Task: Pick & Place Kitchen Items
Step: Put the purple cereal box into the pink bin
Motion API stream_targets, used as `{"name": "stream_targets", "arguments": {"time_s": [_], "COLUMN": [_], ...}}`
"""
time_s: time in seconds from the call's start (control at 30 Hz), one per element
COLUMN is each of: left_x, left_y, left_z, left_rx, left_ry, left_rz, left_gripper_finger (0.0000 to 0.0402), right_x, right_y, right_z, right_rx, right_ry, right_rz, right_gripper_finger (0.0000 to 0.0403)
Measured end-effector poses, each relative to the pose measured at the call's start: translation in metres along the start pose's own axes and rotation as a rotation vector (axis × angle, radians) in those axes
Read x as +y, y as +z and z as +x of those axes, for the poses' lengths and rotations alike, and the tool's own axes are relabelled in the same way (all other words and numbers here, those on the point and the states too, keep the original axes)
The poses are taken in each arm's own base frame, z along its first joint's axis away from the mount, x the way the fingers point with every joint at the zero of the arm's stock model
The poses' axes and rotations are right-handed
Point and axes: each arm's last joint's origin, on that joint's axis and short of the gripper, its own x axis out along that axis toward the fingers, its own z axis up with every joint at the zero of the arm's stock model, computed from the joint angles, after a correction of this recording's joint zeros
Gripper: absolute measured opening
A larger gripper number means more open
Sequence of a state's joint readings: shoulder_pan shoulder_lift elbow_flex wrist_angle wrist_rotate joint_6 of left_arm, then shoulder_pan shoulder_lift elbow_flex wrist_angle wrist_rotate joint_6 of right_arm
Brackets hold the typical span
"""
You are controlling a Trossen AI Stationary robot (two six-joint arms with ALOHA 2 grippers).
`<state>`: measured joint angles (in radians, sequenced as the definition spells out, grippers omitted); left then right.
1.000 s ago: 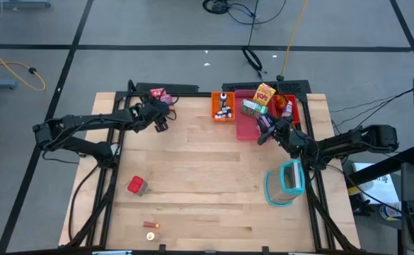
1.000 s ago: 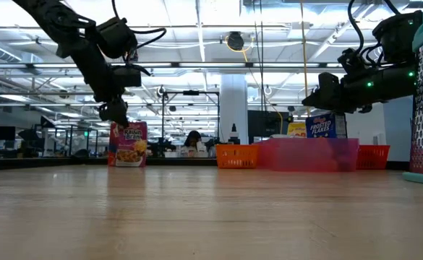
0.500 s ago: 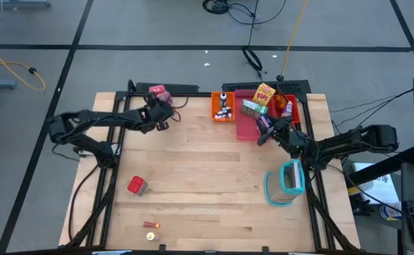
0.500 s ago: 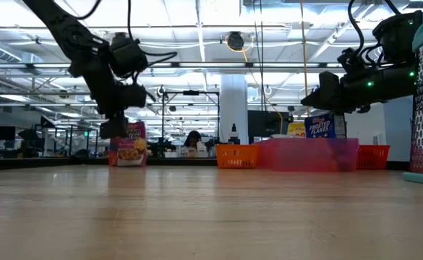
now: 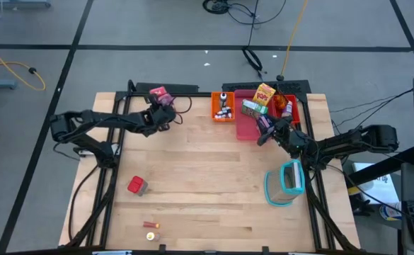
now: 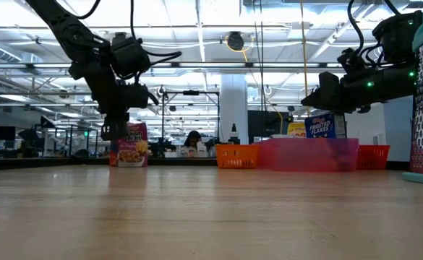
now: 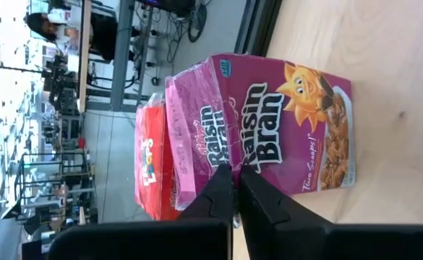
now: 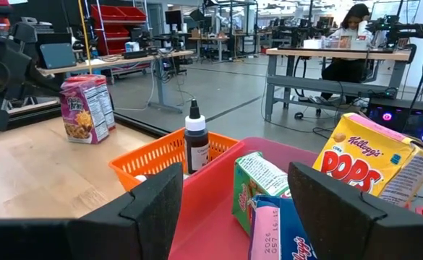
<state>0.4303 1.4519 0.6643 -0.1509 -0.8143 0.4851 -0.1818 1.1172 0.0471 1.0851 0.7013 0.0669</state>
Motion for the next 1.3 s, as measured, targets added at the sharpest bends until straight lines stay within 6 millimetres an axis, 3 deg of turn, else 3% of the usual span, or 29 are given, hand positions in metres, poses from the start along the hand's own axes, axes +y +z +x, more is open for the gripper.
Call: {"name": "stream_targets", "arguments": {"time_s": [0.33, 0.53, 0.63, 1.07, 1.3], "left_x": [-0.001, 0.013, 0.016, 0.012, 0.0], "left_y": [0.004, 0.012, 0.02, 0.057, 0.067], "left_z": [-0.018, -0.045, -0.061, -0.132, -0.153], "left_rx": [-0.054, -0.139, -0.212, -0.481, -0.558], "left_ry": [0.024, 0.033, 0.016, -0.028, -0.049], "left_rz": [0.014, -0.025, -0.021, 0.024, 0.038], "left_gripper_finger": [0.0001, 0.0, 0.0, 0.0, 0.0], "right_x": [0.002, 0.004, 0.008, 0.045, 0.06], "right_y": [0.002, 0.005, 0.004, 0.048, 0.062], "right_z": [0.0, 0.0, 0.001, 0.032, 0.043], "right_rx": [-0.015, -0.037, -0.01, 0.033, 0.016], "right_ry": [0.072, 0.126, 0.24, 0.448, 0.574], "right_rz": [0.015, 0.034, 0.014, -0.03, -0.019], "right_gripper_finger": [0.0242, 0.0242, 0.0242, 0.0242, 0.0242]}}
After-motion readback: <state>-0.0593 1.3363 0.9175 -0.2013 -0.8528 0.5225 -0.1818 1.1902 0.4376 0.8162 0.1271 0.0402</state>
